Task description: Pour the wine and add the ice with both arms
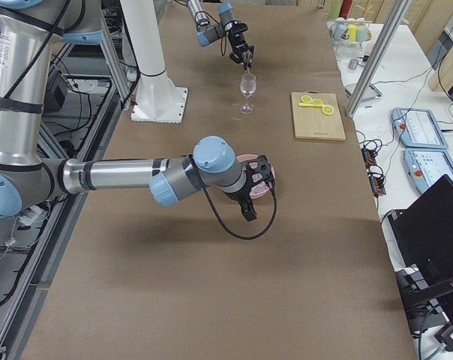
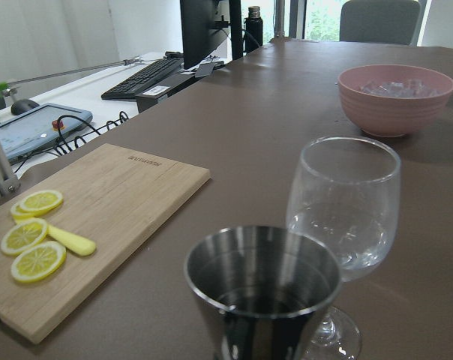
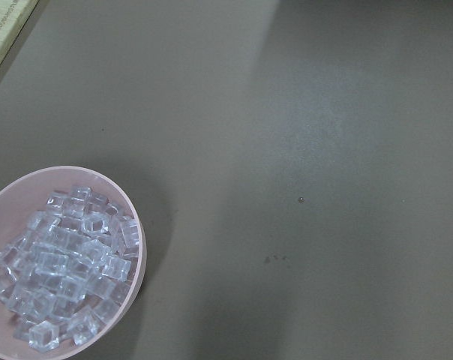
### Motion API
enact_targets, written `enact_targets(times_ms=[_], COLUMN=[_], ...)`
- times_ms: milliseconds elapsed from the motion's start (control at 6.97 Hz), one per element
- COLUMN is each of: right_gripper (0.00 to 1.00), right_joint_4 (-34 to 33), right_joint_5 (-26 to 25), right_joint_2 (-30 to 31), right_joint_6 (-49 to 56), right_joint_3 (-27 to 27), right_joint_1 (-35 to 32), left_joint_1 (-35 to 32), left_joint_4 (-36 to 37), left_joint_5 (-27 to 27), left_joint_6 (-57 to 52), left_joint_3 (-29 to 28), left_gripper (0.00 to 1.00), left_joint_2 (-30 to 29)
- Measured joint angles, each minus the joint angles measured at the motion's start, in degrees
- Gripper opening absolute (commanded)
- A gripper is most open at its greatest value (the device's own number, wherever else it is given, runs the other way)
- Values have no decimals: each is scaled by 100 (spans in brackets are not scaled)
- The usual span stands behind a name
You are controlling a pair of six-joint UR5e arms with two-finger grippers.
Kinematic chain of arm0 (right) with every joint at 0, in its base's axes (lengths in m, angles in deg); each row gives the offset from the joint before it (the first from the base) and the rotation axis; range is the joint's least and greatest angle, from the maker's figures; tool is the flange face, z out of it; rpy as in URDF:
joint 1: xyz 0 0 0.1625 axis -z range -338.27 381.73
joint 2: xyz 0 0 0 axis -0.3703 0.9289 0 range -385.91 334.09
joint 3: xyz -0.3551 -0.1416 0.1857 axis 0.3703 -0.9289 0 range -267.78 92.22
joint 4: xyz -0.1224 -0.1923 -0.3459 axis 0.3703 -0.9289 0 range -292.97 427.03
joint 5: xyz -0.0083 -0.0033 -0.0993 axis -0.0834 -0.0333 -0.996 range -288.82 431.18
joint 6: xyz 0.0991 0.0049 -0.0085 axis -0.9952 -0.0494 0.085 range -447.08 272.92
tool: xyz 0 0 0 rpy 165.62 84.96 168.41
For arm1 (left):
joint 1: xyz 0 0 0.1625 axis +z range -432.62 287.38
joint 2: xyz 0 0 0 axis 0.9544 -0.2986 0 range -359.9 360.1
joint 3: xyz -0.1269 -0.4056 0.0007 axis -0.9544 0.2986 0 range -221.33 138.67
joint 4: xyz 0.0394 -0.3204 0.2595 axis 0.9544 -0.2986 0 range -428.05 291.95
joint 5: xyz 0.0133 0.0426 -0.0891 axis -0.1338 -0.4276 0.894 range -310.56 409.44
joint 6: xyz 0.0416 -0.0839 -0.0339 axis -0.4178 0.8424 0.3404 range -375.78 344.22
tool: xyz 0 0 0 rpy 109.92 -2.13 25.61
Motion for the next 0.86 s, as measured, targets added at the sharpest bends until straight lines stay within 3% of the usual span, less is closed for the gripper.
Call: enact_targets(times_ms=[430, 861], right_gripper=[100, 100], right_joint_4=[1, 1], right_joint_5=[46, 134], right_joint_2=[33, 30], right_joint_6=[-281, -468], right_joint_3=[71, 116], right_joint_1=[4, 5], left_joint_1=[210, 274], left_joint_4=[644, 821], left_joint_5=[-1173, -1414], left_joint_6=[-1599, -1904], left_joint_3=[168, 137], left_gripper=[0, 0], left_joint_2=[-446, -608])
